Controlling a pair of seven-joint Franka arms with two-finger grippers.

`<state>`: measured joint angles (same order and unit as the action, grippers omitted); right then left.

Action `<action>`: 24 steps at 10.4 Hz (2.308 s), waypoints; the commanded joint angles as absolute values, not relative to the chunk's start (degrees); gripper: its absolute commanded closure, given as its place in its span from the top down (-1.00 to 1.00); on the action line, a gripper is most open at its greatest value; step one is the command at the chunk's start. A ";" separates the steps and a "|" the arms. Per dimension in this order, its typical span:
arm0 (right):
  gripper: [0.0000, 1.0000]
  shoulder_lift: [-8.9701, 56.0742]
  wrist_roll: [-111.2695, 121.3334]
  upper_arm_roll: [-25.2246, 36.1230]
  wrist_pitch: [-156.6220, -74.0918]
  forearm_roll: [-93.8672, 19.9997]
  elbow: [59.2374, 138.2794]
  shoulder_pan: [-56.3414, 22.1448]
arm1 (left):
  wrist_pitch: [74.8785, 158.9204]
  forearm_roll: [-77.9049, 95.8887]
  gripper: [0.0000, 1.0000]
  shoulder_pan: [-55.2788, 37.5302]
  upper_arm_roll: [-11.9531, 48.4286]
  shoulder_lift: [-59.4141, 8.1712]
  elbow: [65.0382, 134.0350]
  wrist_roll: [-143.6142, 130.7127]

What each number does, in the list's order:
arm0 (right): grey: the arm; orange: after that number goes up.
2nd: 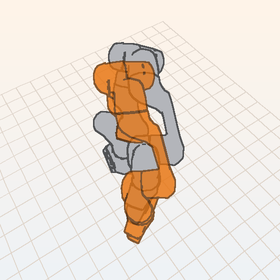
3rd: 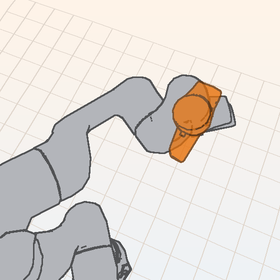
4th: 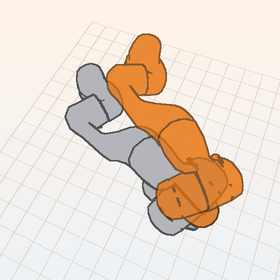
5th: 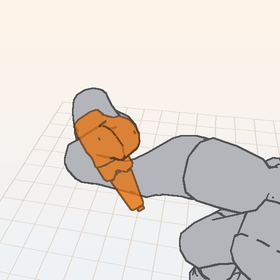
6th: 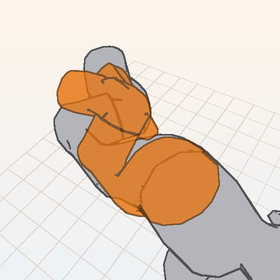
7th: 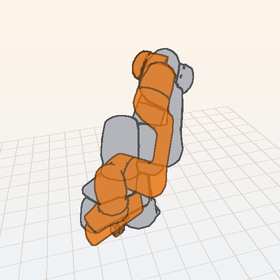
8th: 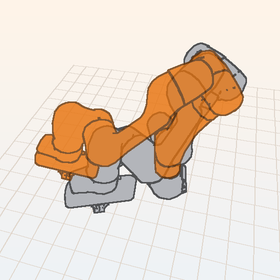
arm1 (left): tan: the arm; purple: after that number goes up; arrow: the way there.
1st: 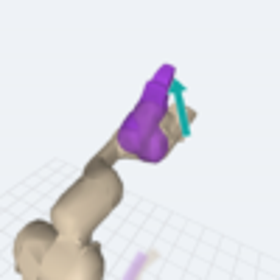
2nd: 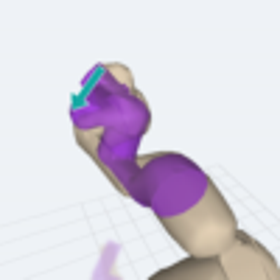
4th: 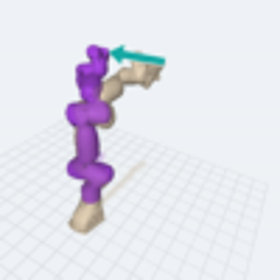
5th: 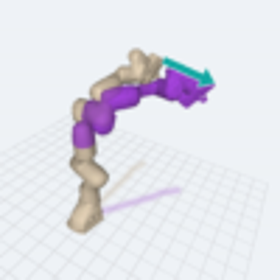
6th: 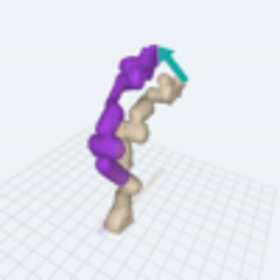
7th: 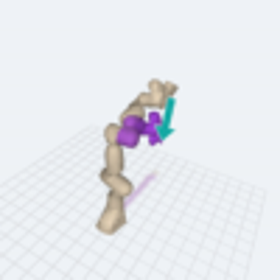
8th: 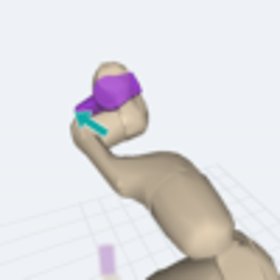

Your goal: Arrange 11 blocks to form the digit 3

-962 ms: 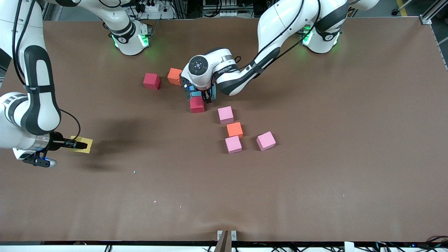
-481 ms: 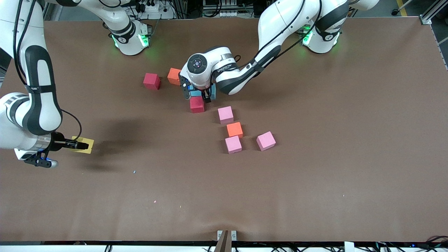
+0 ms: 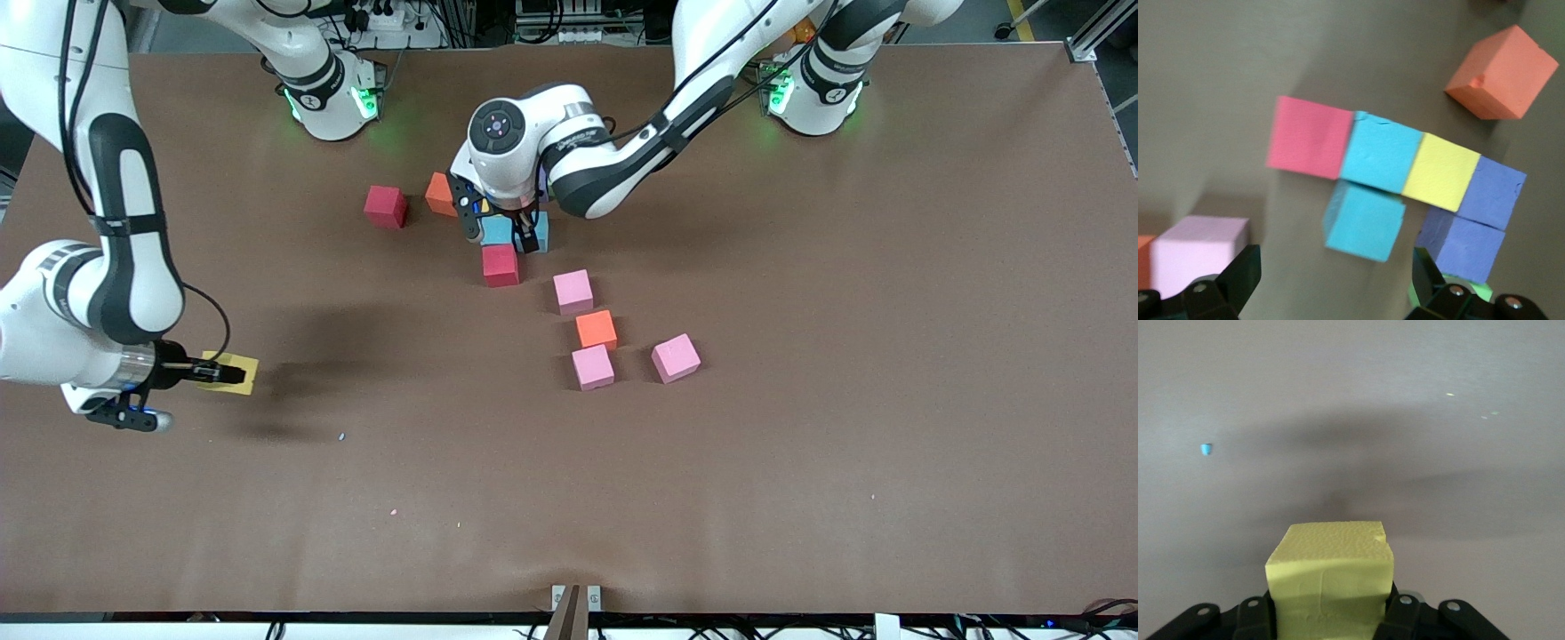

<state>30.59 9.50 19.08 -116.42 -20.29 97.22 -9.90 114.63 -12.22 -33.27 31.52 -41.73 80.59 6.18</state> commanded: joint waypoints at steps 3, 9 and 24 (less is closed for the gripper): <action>-0.49 30.15 8.53 19.07 -116.19 -20.39 96.59 -18.70 | 115.82 -14.65 1.00 -25.86 31.38 -40.51 81.91 6.76; -0.48 30.32 -1.22 19.07 -117.50 -20.13 97.12 -27.50 | 133.74 -19.51 1.00 -23.12 30.85 -44.47 86.72 13.88; -0.48 31.29 -4.48 19.16 -121.72 -20.39 96.86 -30.93 | 134.56 -19.07 1.00 -21.80 32.96 -43.77 94.04 12.92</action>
